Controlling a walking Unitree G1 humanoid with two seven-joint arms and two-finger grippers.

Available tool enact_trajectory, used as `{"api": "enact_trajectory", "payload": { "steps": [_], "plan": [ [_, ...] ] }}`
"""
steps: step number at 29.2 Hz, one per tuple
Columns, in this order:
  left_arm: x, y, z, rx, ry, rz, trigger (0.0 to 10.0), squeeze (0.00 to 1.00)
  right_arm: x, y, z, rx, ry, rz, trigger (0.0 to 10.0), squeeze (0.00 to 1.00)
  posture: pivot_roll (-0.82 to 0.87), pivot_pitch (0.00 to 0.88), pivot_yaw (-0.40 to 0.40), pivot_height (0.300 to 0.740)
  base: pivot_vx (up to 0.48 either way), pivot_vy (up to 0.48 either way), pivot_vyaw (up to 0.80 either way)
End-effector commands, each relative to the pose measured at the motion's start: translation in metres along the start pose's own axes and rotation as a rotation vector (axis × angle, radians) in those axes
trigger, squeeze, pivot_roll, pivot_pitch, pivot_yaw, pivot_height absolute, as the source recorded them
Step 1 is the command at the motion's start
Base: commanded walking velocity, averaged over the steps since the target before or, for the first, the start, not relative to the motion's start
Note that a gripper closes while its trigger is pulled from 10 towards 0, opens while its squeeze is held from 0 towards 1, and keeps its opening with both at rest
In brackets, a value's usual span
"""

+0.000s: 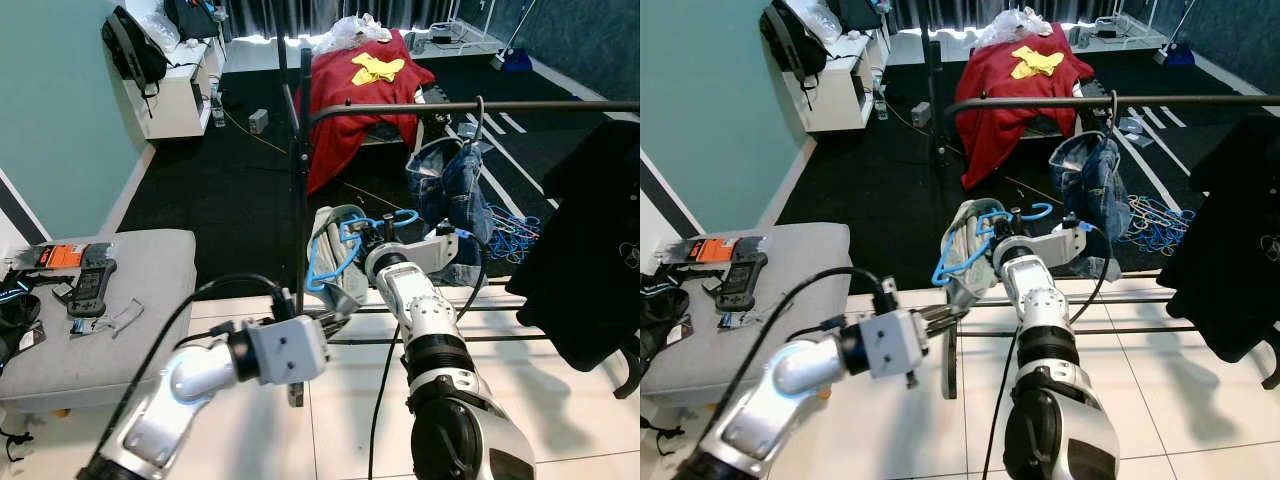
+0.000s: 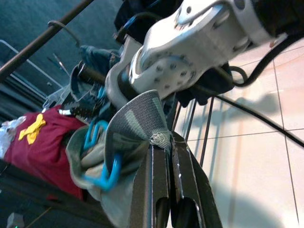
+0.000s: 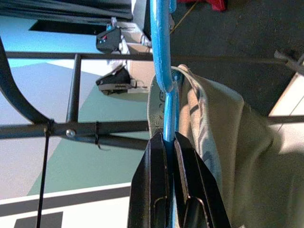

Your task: Hang hanger

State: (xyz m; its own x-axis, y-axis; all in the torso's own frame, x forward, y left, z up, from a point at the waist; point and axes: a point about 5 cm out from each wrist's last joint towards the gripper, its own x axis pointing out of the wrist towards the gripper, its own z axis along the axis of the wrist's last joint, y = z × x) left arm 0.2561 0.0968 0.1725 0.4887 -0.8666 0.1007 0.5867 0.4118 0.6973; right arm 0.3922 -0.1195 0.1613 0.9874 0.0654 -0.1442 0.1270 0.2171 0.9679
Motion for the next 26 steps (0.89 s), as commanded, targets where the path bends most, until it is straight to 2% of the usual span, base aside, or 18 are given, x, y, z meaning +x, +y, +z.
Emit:
{"api": "enact_trajectory", "payload": {
  "steps": [1, 5, 9, 13, 18, 23, 26],
  "plan": [
    [-0.009, -0.002, -0.003, 0.014, 0.017, -0.034, 10.0, 0.0, 0.0, -0.004, 0.001, 0.025, -0.015, -0.012, 10.0, 0.0, -0.02, 0.071, 0.011, 0.74, 0.0, 0.0, 0.0],
    [-0.012, -0.005, -0.006, 0.017, 0.038, -0.057, 10.0, 0.0, 0.001, -0.003, 0.004, 0.067, -0.036, -0.012, 10.0, 0.0, -0.02, 0.07, 0.012, 0.74, 0.0, 0.0, 0.0],
    [-0.015, -0.013, -0.012, -0.005, 0.068, -0.081, 10.0, 0.0, 0.002, 0.004, 0.012, 0.155, -0.059, 0.02, 10.0, 0.0, -0.03, 0.066, 0.018, 0.74, 0.0, 0.0, 0.0],
    [-0.02, -0.009, -0.019, -0.001, 0.106, -0.062, 10.0, 0.0, 0.002, 0.004, 0.018, 0.247, -0.08, 0.017, 10.0, 0.0, -0.03, 0.062, 0.018, 0.74, 0.0, 0.0, 0.0],
    [-0.024, -0.006, -0.025, 0.005, 0.137, -0.047, 10.0, 0.0, 0.002, 0.004, 0.02, 0.291, -0.075, 0.034, 10.0, 0.0, -0.03, 0.057, 0.02, 0.74, 0.0, 0.0, 0.0],
    [-0.022, 0.009, -0.025, 0.001, 0.129, 0.039, 10.0, 0.0, 0.0, 0.001, 0.01, 0.181, -0.008, 0.058, 10.0, 0.0, -0.03, 0.058, 0.021, 0.74, 0.0, 0.0, 0.0],
    [-0.021, 0.015, -0.023, -0.008, 0.121, 0.073, 10.0, 0.0, -0.001, -0.003, 0.007, 0.184, -0.001, 0.049, 10.0, 0.0, -0.03, 0.061, 0.02, 0.74, 0.0, 0.0, 0.0]
  ]
}}
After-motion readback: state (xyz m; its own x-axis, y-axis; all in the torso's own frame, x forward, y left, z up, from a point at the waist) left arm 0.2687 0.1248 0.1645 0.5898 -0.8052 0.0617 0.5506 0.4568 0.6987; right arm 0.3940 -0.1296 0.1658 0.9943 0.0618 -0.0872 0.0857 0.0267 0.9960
